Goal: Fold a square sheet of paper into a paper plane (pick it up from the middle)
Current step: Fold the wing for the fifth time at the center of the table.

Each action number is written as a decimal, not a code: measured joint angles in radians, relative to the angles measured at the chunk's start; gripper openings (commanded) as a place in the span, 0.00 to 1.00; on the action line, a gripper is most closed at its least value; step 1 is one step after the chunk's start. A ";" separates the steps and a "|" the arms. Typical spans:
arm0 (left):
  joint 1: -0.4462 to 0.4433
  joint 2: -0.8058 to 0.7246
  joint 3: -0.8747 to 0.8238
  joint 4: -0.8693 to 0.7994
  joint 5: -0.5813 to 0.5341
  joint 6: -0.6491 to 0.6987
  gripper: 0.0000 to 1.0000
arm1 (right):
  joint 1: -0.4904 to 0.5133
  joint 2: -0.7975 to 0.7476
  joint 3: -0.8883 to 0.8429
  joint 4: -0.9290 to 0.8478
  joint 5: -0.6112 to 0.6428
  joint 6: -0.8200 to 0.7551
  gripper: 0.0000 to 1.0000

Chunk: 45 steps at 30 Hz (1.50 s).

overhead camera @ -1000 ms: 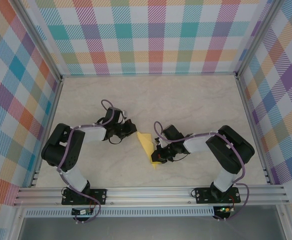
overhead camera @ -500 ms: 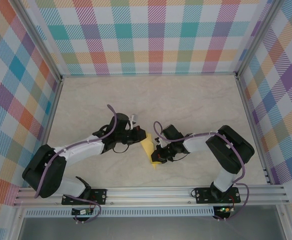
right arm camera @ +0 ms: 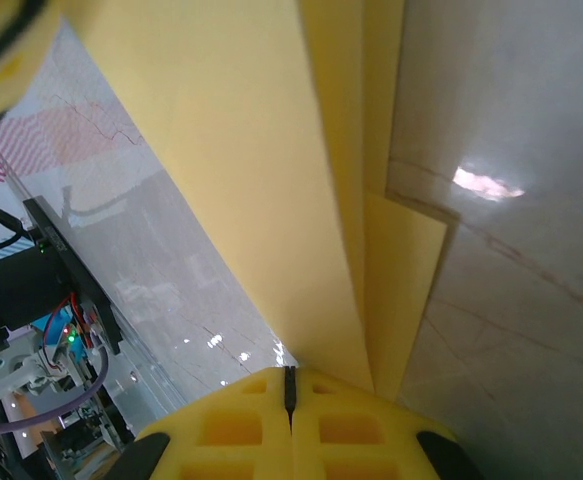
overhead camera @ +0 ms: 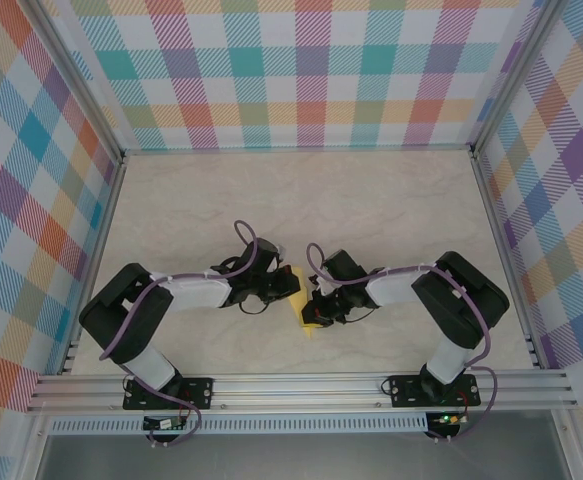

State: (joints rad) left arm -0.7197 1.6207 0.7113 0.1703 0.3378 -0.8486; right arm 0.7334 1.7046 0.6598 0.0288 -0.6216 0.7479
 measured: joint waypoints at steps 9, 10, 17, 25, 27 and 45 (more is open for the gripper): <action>0.000 0.069 -0.004 0.024 -0.039 -0.003 0.00 | 0.000 -0.013 -0.004 -0.002 0.014 0.006 0.03; 0.000 0.069 -0.012 0.034 -0.046 -0.007 0.00 | 0.000 -0.018 -0.004 -0.006 0.020 0.008 0.04; 0.000 0.069 -0.049 0.106 -0.055 -0.031 0.00 | 0.000 -0.081 -0.004 -0.042 0.041 0.030 0.05; 0.000 0.069 -0.054 0.119 -0.059 -0.035 0.00 | 0.000 -0.084 0.001 -0.048 0.029 0.033 0.06; 0.000 0.069 -0.054 0.120 -0.060 -0.039 0.00 | 0.000 -0.056 0.001 -0.037 0.021 0.035 0.06; 0.000 0.074 -0.055 0.125 -0.064 -0.079 0.00 | -0.006 -0.068 -0.079 0.019 -0.024 0.018 0.07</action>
State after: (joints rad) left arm -0.7200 1.6943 0.6567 0.2951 0.2733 -0.9279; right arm 0.7273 1.6367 0.5804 0.0475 -0.6456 0.7662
